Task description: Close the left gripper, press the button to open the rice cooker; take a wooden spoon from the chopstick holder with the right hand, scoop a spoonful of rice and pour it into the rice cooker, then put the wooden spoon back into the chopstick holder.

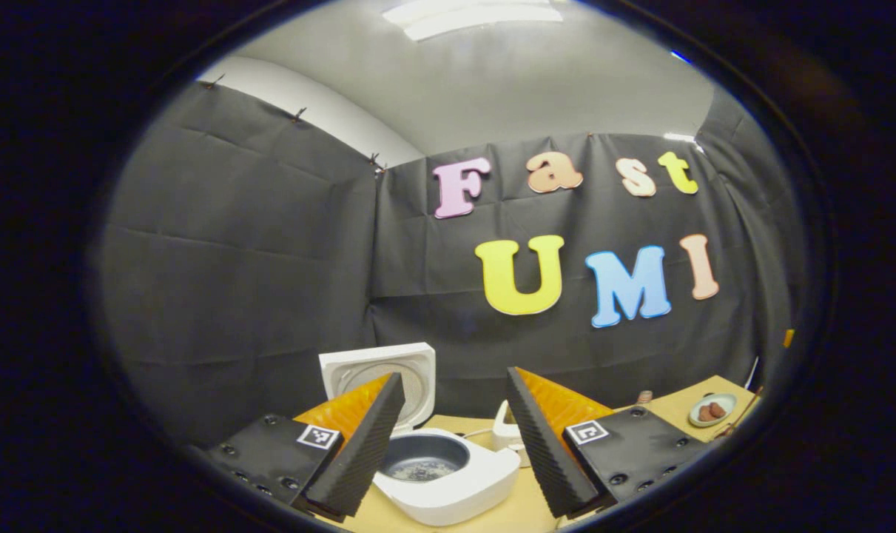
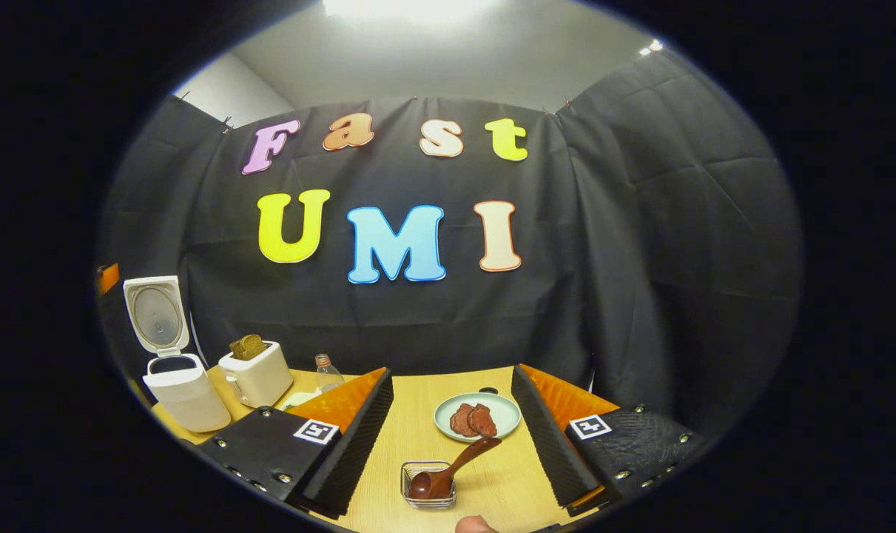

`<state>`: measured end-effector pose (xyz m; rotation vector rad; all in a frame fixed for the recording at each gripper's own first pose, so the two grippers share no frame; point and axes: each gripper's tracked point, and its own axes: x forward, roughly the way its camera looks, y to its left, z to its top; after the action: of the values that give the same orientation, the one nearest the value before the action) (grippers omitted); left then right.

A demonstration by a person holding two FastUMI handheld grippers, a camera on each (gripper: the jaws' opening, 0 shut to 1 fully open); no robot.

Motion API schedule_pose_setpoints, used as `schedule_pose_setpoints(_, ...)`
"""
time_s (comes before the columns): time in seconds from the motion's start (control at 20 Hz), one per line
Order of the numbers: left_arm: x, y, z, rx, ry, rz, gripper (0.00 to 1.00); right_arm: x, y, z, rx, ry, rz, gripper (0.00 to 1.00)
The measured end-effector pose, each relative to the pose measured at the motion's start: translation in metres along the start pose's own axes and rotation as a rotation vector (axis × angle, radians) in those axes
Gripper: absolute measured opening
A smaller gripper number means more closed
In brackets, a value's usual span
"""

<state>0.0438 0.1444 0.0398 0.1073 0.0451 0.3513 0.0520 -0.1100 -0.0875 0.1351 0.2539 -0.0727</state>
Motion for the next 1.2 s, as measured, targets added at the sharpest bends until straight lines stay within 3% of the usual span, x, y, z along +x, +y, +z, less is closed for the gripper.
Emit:
schedule_pose_setpoints(0.05, 0.014, 0.009, 0.002, 0.004, 0.001, 0.023, 0.95, -0.004, 0.003, 0.005, 0.006, -0.01, -0.003, 0.98)
schedule_pose_setpoints(0.35, 0.091, 0.047, 0.009, 0.03, -0.017, 0.106, 0.95, -0.022, 0.019, 0.021, -0.029, -0.049, -0.023, 0.97)
schedule_pose_setpoints(0.75, 0.176, 0.095, 0.013, 0.014, -0.054, 0.172, 0.95, -0.035, 0.031, 0.011, -0.012, -0.03, -0.086, 0.98)
schedule_pose_setpoints(1.2, 0.277, 0.143, -0.038, 0.024, 0.049, 0.22, 0.95, -0.042, 0.042, 0.005, -0.056, -0.031, -0.15, 0.98)
